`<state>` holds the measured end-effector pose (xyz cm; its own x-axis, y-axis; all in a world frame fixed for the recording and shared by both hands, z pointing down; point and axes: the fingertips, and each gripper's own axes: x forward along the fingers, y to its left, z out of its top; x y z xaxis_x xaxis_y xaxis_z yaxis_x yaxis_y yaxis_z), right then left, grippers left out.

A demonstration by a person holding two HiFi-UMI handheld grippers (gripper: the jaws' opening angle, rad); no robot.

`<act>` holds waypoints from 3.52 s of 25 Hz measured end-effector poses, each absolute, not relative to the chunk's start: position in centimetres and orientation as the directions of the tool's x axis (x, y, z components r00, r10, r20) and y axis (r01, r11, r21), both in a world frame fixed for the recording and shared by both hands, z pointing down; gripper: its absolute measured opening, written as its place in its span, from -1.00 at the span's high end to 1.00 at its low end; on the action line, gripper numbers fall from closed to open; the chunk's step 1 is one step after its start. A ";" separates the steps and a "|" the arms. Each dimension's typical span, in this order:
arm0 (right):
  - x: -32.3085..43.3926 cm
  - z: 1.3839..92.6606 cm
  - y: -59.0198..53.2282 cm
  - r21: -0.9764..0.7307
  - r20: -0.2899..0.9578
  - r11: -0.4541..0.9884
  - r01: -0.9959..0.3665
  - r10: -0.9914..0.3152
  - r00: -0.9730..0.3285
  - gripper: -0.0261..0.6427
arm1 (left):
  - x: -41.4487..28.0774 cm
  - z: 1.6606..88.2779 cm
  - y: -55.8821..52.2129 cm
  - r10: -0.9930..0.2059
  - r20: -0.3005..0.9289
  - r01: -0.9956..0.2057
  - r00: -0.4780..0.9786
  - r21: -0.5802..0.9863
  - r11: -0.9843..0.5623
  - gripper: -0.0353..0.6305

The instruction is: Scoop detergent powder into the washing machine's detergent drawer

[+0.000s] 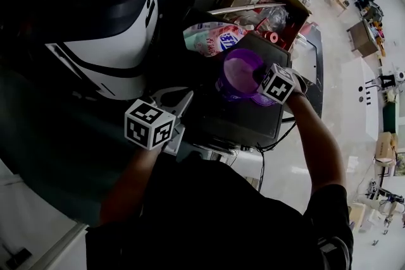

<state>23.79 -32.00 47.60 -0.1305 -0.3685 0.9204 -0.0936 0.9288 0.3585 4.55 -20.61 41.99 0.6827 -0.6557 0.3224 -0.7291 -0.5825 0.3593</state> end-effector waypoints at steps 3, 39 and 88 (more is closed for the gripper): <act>23.9 47.8 -31.7 0.339 0.925 0.934 -0.111 -0.353 -0.141 0.86 | 4.7 42.1 -20.4 -0.650 0.326 -0.726 0.687 0.359 -0.587 0.87; 19.6 47.5 -28.8 -0.047 0.931 0.936 -0.349 -0.086 -0.355 0.86 | 3.6 42.7 -19.9 -0.650 0.294 -0.708 0.701 0.394 -0.586 0.87; 27.5 41.8 -30.2 -0.759 0.300 0.459 -0.462 -0.383 -0.874 0.86 | 10.2 42.4 -19.4 -0.640 0.401 -0.755 0.655 0.310 -0.578 0.87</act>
<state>27.54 -30.21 41.83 -0.8737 -0.3829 0.3002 -0.4618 0.4586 -0.7592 10.17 -19.43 42.39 0.6551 -0.6404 0.4008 -0.7548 -0.5783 0.3097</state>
